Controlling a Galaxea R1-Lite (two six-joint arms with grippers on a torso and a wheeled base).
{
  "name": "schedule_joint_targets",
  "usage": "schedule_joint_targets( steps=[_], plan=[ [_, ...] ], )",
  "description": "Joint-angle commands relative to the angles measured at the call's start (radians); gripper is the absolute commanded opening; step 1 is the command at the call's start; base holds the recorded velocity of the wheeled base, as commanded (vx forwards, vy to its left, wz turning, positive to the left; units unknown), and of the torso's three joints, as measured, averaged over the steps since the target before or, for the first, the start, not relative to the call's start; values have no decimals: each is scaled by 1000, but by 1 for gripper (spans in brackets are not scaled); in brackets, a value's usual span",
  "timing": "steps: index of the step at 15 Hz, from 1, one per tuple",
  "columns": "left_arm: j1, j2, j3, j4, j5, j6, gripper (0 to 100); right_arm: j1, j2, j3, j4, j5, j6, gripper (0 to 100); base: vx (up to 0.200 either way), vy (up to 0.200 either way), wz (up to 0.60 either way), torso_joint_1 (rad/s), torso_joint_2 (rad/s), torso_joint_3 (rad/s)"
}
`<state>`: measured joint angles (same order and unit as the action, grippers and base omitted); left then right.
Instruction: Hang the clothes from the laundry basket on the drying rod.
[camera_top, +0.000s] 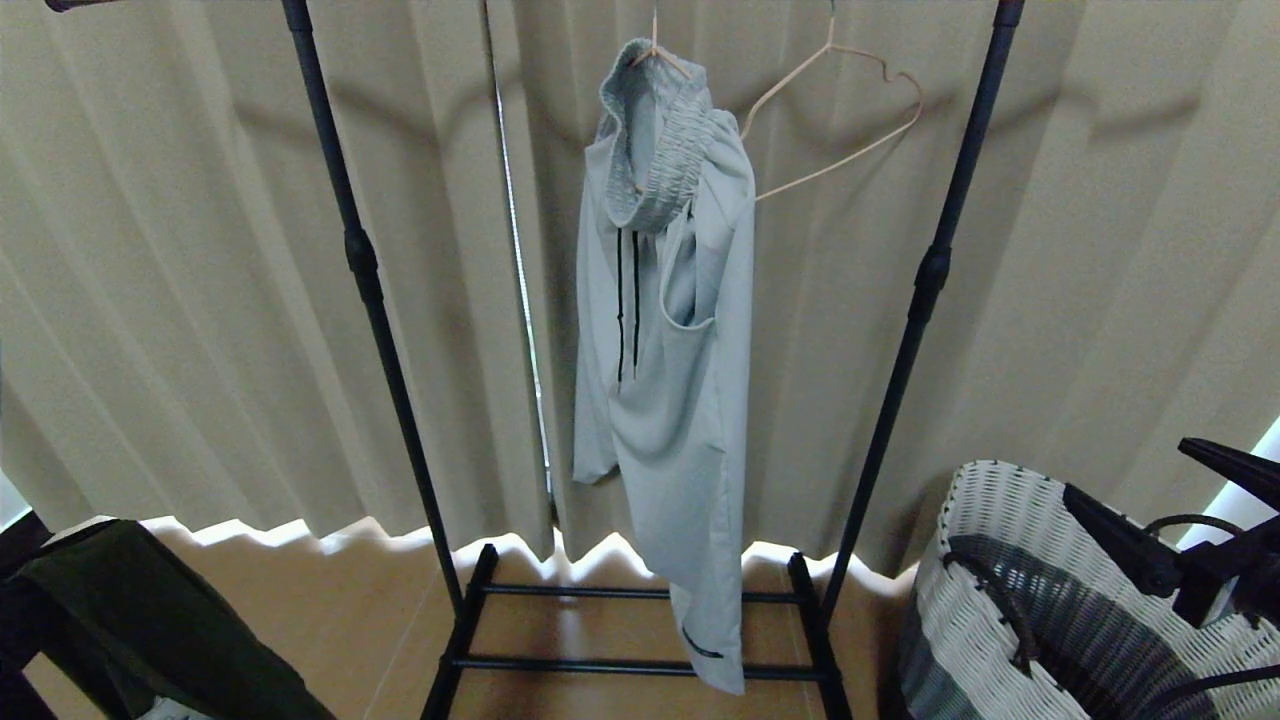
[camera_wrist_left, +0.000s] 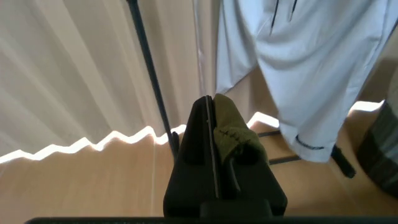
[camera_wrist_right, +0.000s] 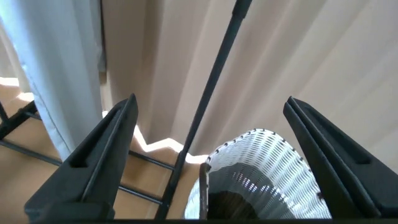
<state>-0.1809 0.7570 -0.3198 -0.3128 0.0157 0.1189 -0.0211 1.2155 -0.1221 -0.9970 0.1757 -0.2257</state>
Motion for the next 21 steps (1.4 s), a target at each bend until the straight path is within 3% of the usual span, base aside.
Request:
schedule_joint_targets(
  steps=[1, 6, 9, 14, 21],
  plan=[
    [0, 1, 13, 0, 0, 22, 0, -26, -8, 2, 0, 1, -1, 100, 0, 0, 0, 0, 0, 0],
    [0, -2, 24, -2, 0, 50, 0, -26, -189, 1, 67, -55, -9, 100, 0, 0, 0, 0, 0, 0],
    [1, -1, 25, -2, 0, 50, 0, -26, -274, -56, 204, -55, -7, 100, 0, 0, 0, 1, -32, -32],
    [1, -2, 27, -2, 0, 50, 0, -26, -353, -110, 394, -51, -4, 100, 0, 0, 0, 33, -346, -314],
    [1, -4, 44, -2, 0, 51, 0, -26, -347, -111, 399, -48, -3, 100, 0, 0, 0, 123, -463, -339]
  ],
)
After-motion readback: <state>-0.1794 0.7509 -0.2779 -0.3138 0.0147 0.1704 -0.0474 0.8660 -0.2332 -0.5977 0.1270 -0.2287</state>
